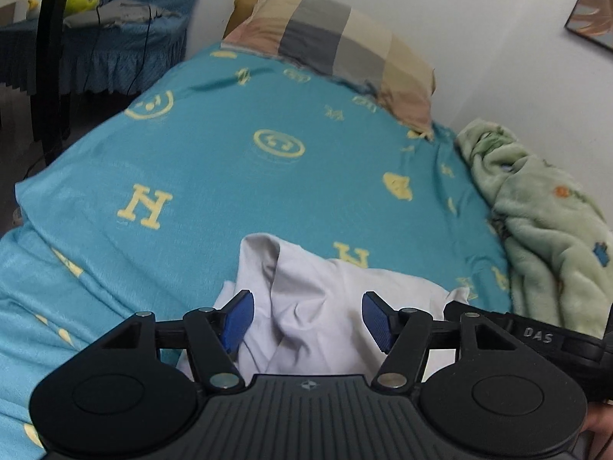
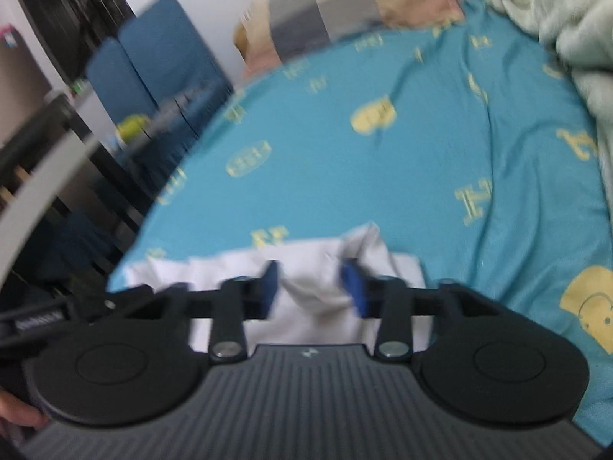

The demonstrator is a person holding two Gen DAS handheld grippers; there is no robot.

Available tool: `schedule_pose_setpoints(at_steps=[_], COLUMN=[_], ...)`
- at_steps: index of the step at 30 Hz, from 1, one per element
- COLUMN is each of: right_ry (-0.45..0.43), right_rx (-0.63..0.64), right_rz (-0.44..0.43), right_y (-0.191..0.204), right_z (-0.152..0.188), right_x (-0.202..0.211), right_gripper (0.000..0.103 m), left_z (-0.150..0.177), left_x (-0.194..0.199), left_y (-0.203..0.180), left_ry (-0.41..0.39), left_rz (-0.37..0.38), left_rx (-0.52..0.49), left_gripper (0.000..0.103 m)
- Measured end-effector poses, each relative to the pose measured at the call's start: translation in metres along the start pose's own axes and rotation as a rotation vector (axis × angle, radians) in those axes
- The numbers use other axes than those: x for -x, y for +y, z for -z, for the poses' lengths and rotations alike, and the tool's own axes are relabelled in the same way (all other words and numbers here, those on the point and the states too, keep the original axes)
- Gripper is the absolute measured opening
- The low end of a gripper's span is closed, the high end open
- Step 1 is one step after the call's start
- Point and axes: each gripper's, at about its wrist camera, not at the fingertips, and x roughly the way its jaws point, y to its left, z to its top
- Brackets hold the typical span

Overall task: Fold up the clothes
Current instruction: 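Open both grippers and withdraw them above the folded T-shirt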

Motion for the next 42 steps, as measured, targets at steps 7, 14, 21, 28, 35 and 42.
schedule_pose_setpoints(at_steps=[7,14,21,28,35,42], right_ry=[-0.003,-0.02,0.058,0.05,0.01,0.058], right_rx=[0.026,0.064,0.096,0.053,0.061,0.103], right_rz=[0.017,0.026,0.042,0.049,0.054,0.077], right_y=[0.004,0.024,0.026,0.029,0.045,0.051], right_z=[0.001,0.01,0.027,0.025,0.034,0.056], right_x=[0.0,0.032,0.017,0.028,0.083,0.087], right_gripper=[0.02,0.021,0.019,0.021,0.021,0.022], left_z=[0.001,0.011,0.024,0.033,0.048,0.065], left_x=[-0.004,0.031,0.025,0.04,0.088,0.106], left_y=[-0.004,-0.024,-0.033,-0.036,-0.05,-0.058], left_ry=[0.004,-0.01,0.031,-0.004,-0.054,-0.049], left_rz=[-0.031,-0.012,-0.029,-0.035,-0.028,-0.077], left_rx=[-0.066,-0.117,-0.177,-0.191,-0.194,-0.198], left_gripper=[0.064,0.065,0.065,0.065,0.065,0.067])
